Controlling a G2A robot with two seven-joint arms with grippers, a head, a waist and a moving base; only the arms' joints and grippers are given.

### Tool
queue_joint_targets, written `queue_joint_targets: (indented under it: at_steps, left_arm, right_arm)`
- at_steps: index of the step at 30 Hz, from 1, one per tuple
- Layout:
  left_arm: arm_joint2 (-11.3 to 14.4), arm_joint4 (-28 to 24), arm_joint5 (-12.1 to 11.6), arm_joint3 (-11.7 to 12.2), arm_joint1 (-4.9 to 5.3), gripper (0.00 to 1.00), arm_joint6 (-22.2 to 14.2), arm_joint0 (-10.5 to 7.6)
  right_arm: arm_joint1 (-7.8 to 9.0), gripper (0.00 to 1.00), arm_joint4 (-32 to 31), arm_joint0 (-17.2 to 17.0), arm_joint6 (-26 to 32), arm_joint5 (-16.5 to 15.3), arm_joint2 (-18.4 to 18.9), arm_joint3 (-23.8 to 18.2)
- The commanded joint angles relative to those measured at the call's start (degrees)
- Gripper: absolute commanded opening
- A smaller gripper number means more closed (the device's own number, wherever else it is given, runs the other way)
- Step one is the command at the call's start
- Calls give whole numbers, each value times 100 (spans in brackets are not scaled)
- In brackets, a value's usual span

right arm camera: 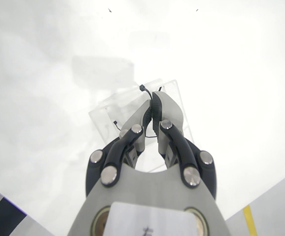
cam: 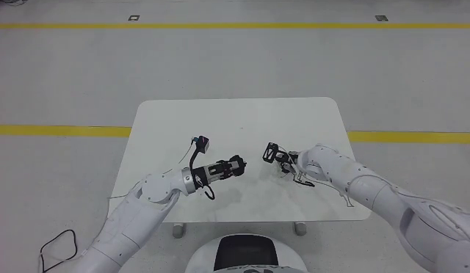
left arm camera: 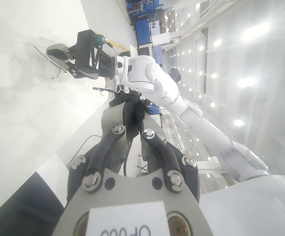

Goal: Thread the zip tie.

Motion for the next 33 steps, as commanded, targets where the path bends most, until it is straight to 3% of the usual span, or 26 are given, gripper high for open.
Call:
queue_joint_targets:
  at_steps: [1, 12, 27, 33]
  left_arm:
    - [0, 0, 0, 0, 0, 0, 0, 0]
    - [0, 0, 0, 0, 0, 0, 0, 0]
    - [0, 0, 0, 0, 0, 0, 0, 0]
    - [0, 0, 0, 0, 0, 0, 0, 0]
  right_arm:
    - [59, 0, 0, 17, -32, 0, 0, -82]
    - [711, 0, 428, 50, -686, 0, 0, -819]
    - [1807, 0, 2518, -100, -2068, 0, 0, -1802]
    - [2016, 0, 2955, -155, -2184, 0, 0, -2158]
